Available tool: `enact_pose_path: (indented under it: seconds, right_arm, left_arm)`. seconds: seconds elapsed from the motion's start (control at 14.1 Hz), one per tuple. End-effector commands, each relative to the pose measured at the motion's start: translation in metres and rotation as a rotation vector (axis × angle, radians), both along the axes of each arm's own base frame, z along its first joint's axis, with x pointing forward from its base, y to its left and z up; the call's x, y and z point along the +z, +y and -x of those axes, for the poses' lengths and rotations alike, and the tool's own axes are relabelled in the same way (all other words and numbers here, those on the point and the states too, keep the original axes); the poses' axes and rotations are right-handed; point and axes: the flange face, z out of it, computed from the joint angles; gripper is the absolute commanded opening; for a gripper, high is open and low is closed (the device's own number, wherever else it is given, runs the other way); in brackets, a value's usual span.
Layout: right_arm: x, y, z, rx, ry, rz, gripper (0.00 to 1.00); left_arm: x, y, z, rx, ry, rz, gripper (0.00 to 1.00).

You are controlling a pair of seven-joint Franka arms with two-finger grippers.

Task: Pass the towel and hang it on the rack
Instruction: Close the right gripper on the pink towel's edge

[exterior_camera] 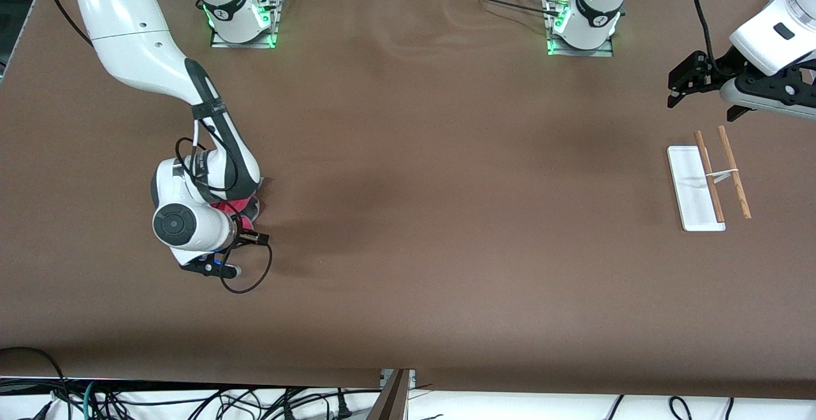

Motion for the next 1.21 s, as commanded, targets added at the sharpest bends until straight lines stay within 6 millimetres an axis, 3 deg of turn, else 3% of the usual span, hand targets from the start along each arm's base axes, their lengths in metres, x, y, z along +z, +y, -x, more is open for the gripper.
enact_pose_path:
  seconds: [0.0, 0.14, 0.28, 0.71, 0.92, 1.14]
  right_arm:
    - [-0.004, 0.002, 0.001, 0.001, -0.009, 0.015, 0.91]
    - [-0.003, 0.005, 0.002, 0.006, -0.005, 0.017, 0.66]
    - [-0.007, 0.006, 0.004, 0.008, 0.001, 0.019, 0.59]
    - [-0.021, 0.003, 0.015, 0.008, 0.039, 0.026, 0.03]
    - [-0.014, 0.006, 0.013, 0.016, 0.031, 0.02, 0.0]
    - [0.031, 0.016, 0.006, 0.036, 0.018, 0.013, 0.0]
  left_arm:
    - [0.006, -0.002, 0.0, -0.012, 0.0, -0.001, 1.0]
    - [0.006, -0.002, 0.0, -0.012, -0.001, -0.001, 1.0]
    - [0.006, -0.003, 0.0, -0.011, -0.001, -0.001, 1.0]
    - [0.008, -0.003, 0.0, -0.012, -0.004, 0.0, 1.0]
    - [0.008, -0.011, 0.002, -0.021, 0.0, -0.001, 1.0]
    - [0.006, -0.012, 0.004, -0.017, 0.017, -0.003, 1.0]
